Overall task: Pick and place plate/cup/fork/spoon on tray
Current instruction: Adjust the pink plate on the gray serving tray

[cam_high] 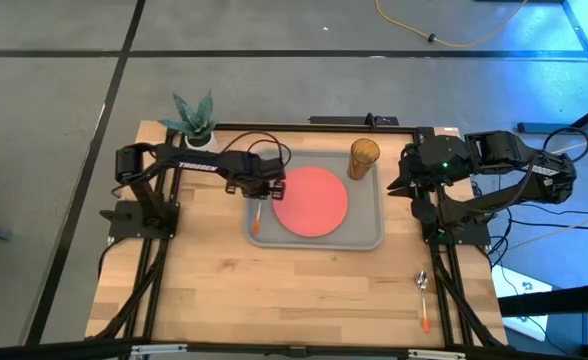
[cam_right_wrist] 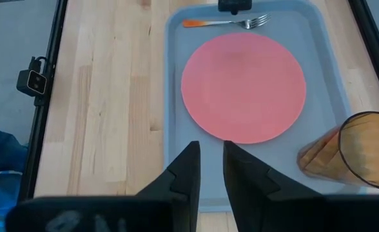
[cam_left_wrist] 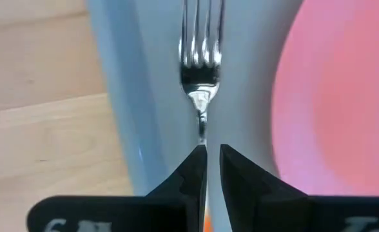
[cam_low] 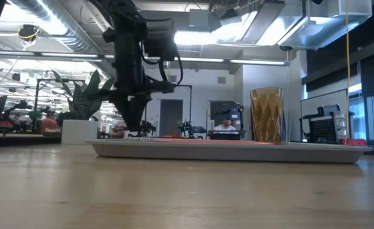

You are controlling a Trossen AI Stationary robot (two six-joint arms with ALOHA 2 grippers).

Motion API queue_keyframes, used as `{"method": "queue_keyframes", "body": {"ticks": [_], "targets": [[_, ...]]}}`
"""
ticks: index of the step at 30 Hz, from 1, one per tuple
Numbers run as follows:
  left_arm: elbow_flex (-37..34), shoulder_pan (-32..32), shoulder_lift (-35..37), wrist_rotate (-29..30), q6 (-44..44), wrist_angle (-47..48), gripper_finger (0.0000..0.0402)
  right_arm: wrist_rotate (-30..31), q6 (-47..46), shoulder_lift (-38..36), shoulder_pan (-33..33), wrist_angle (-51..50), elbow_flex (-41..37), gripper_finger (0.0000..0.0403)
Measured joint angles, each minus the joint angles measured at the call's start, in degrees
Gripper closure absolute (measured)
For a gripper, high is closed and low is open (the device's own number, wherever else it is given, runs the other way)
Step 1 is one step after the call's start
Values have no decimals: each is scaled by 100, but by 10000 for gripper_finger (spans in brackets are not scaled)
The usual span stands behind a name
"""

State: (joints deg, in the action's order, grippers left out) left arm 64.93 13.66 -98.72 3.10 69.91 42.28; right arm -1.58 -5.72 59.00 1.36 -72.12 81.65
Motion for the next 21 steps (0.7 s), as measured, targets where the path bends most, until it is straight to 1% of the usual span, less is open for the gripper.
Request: {"method": "queue_keyframes", "body": {"ticks": [5,8,10,13,17,21], "targets": [[0,-200,120,120,-446,-381,365,1,-26,0,-2,7,0,334],[0,-324,69,275,-448,-336,365,2,-31,0,-2,65,0,334],[-4,-387,9,278,-418,-329,365,2,-35,0,-1,120,0,334],[0,-479,22,343,-420,-397,375,2,-33,0,-2,202,0,334],[0,-536,22,435,-450,-378,397,2,-92,0,1,208,0,334],[0,-534,15,401,-422,-396,400,2,-165,0,0,205,0,334]]}}
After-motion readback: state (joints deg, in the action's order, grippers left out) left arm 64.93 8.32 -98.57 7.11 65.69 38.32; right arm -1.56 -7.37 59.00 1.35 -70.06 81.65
